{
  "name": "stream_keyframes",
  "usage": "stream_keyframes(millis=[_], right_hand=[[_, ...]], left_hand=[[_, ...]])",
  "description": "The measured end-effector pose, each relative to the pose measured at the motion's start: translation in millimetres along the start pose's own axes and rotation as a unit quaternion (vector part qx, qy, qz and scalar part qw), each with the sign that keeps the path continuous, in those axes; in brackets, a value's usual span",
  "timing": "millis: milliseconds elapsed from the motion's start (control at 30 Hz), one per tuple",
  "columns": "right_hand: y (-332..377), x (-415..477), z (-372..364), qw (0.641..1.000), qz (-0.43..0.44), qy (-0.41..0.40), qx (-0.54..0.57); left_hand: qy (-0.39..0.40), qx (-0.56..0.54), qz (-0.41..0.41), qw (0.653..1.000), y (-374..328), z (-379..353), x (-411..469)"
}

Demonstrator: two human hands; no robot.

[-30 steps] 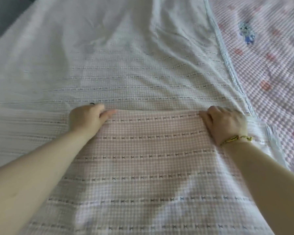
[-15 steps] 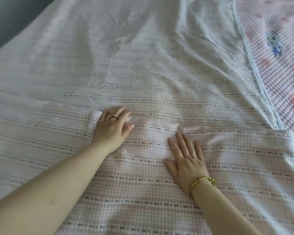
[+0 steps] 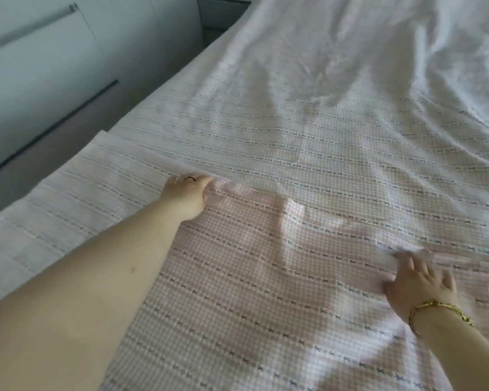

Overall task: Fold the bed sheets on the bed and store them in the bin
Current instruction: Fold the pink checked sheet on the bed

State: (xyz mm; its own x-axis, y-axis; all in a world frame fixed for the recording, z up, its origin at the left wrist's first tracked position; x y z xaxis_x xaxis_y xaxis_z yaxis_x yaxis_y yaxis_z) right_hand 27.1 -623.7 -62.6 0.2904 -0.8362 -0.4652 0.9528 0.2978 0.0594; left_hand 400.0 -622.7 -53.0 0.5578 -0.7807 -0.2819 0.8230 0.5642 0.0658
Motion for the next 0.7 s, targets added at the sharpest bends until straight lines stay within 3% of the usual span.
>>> stream_keyframes(millis=[67,200,300,367,533,633,700], right_hand=[[56.7,12.8,11.9,0.998,0.049,-0.027,-0.003],[179.2,60.6,27.8,0.986,0.145,-0.067,0.044],[248.6,98.0,34.6,0.99,0.116,-0.061,0.052],[294.5,123.2,40.5,0.99,0.111,-0.051,0.066],[398.4,171.5,39.9,0.982,0.136,0.011,0.129],[443.7,196.5,40.0,0.976,0.13,0.024,0.175],[480.6,214.5,43.0,0.971,0.166,0.028,0.172]], left_hand=[[0.001,-0.009,0.02,1.0,39.0,-2.2,30.7],[0.076,-0.13,0.053,0.987,109.0,-12.5,67.0],[0.036,-0.084,0.012,0.996,162.8,-13.6,82.4],[0.029,-0.083,0.043,0.995,218.0,-15.4,101.2],[0.053,-0.192,0.15,0.968,304.0,-39.6,127.6],[0.013,-0.223,0.158,0.962,308.4,-44.1,127.3],[-0.024,-0.307,0.174,0.935,318.0,-41.0,131.0]])
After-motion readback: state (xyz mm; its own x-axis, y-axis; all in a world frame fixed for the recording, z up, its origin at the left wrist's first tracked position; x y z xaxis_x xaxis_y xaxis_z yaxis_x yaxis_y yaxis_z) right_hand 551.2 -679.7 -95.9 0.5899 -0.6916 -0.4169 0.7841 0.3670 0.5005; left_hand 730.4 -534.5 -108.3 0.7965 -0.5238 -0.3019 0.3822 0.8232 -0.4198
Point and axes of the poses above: each hand's wrist, its own x-axis towards the middle knuckle, its own z-axis out of the back of the hand, y = z × x, the point moved 9 cm from there along x, towards the middle knuckle, and after that the axes turned 14 degrees about z, right-handed, at the moved point
